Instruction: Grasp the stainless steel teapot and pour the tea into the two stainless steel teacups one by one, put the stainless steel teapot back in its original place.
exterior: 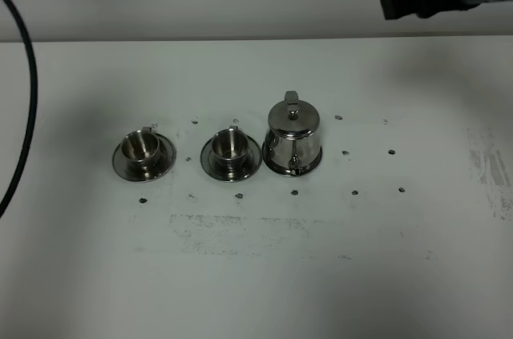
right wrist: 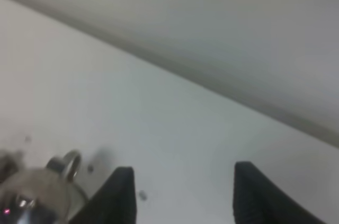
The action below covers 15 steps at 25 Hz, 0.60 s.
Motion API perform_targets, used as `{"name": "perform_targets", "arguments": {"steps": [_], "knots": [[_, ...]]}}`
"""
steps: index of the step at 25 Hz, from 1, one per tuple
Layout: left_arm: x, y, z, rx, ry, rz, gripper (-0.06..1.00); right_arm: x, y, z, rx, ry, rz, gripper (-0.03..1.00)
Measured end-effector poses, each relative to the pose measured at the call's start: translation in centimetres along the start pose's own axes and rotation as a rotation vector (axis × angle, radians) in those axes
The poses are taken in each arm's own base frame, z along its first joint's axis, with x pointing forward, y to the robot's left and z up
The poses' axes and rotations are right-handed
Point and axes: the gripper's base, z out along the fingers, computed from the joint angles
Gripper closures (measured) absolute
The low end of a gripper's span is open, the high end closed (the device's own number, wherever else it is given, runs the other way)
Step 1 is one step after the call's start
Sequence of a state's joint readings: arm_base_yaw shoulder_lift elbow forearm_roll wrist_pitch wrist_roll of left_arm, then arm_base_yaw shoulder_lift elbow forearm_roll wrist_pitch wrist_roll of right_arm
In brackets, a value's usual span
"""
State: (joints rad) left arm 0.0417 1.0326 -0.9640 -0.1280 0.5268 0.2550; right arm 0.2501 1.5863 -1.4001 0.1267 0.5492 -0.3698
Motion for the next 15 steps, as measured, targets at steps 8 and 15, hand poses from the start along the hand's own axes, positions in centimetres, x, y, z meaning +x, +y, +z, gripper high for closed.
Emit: {"name": "perform_targets", "arguments": {"steps": [8, 15], "knots": [[5.7, -1.3, -9.0, -0.006, 0.092, -0.046, 0.56, 0.1, 3.6, 0.5, -0.061, 0.003, -0.091, 0.56], [12.3, -2.6, -12.5, 0.021, 0.151, -0.067, 0.56, -0.3, 5.5, 0.4, -0.088, -0.005, -0.157, 0.56]]}}
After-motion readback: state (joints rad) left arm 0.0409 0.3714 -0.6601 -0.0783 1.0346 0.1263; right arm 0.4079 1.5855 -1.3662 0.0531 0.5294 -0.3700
